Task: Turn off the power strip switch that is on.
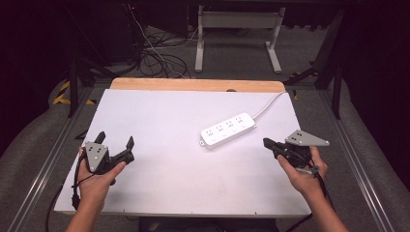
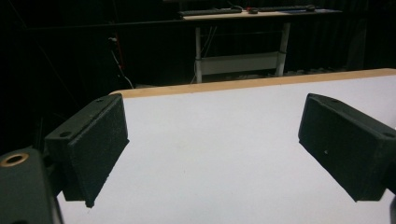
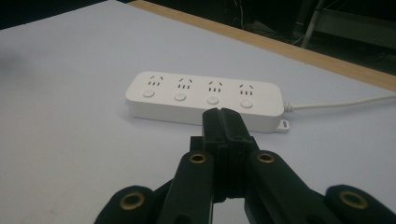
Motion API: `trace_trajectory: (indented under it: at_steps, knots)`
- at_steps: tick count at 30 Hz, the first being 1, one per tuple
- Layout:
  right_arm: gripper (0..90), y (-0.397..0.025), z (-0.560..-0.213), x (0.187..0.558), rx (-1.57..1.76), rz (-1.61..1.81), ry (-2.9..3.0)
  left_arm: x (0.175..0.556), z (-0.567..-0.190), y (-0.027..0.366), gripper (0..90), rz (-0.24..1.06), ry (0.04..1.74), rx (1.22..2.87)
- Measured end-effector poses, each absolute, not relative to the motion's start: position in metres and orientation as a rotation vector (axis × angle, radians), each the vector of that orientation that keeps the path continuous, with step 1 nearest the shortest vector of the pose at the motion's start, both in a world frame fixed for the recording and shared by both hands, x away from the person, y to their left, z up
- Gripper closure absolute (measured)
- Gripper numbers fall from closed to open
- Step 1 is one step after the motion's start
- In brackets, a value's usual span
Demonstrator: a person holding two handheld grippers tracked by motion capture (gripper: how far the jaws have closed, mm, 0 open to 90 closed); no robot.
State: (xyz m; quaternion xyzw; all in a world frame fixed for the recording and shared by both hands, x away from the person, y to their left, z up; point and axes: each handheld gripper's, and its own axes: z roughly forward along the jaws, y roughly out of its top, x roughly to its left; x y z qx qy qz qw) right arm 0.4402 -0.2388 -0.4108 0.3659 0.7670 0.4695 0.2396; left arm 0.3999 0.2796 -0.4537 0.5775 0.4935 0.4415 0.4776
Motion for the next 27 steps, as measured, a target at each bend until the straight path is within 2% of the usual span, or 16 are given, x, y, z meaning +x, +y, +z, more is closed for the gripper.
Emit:
trace_trajectory:
  at_steps: [27]
  knots:
    - [90.0,-0.199,-0.389,0.496,0.959,1.125,2.156,0.399,-0.455,0.283,8.9,1.094,1.222,1.413]
